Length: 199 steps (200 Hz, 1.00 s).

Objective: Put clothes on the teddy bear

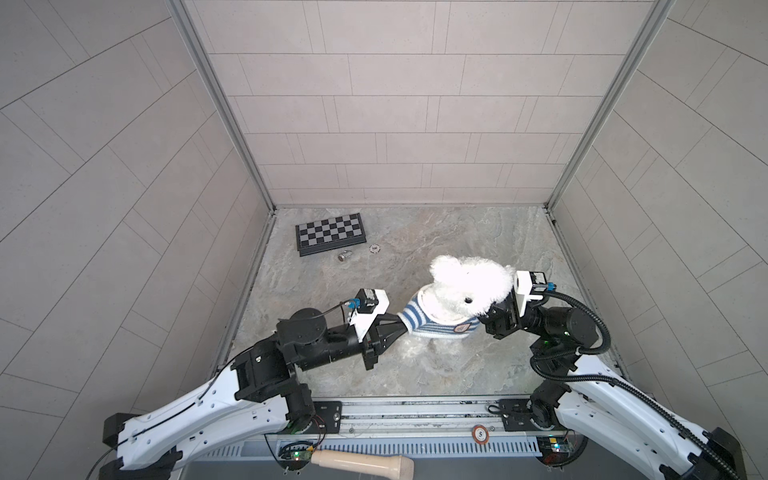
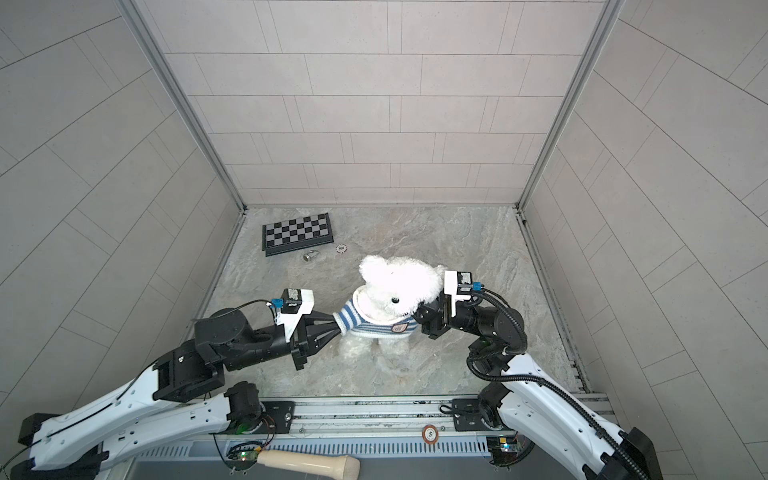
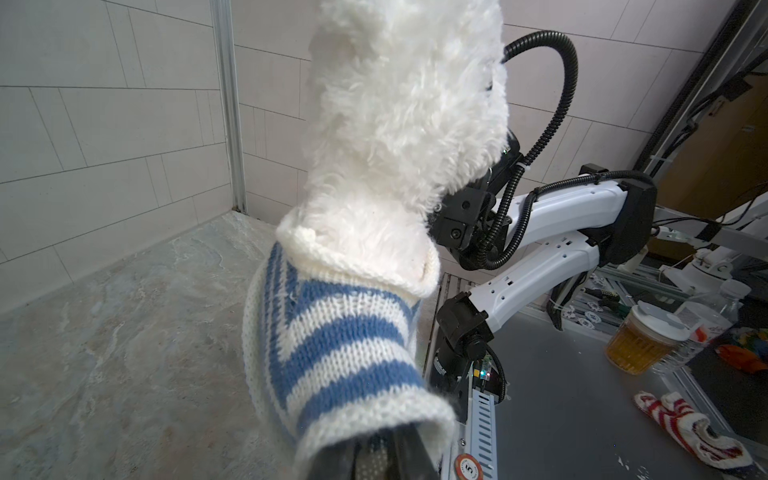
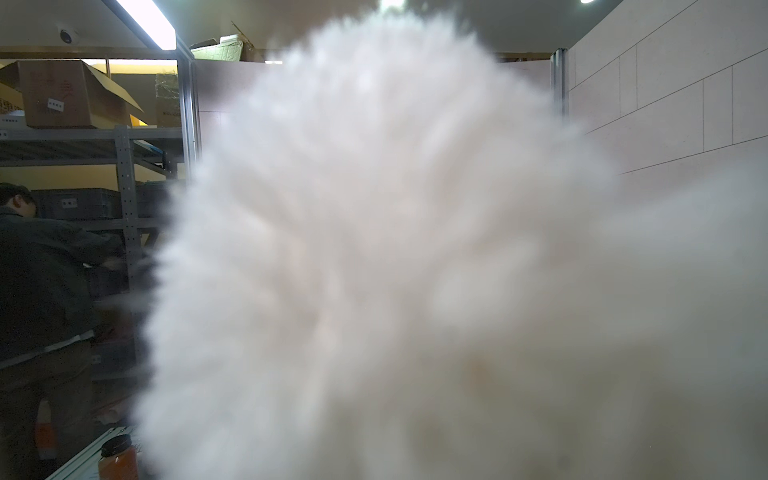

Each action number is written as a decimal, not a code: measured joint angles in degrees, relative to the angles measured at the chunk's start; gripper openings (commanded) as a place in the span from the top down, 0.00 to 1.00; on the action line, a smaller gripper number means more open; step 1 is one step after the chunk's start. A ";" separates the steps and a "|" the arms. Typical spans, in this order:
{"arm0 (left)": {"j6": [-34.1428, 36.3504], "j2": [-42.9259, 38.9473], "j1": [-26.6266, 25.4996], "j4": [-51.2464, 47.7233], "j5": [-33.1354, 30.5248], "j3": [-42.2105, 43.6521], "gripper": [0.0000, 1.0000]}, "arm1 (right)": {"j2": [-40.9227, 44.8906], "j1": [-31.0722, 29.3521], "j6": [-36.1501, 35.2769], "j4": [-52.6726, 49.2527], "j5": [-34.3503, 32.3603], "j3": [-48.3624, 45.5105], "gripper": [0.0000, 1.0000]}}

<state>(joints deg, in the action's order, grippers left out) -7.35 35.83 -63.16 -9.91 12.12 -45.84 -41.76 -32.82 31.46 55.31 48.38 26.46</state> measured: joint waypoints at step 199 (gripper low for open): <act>9.33 7.34 0.00 0.28 -6.23 -3.82 0.66 | -1.49 0.26 1.97 3.82 -1.22 0.00 1.00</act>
<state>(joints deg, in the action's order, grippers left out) 1.98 43.18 -63.16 -9.63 5.89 -49.67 -43.24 -32.56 33.43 59.13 47.16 26.46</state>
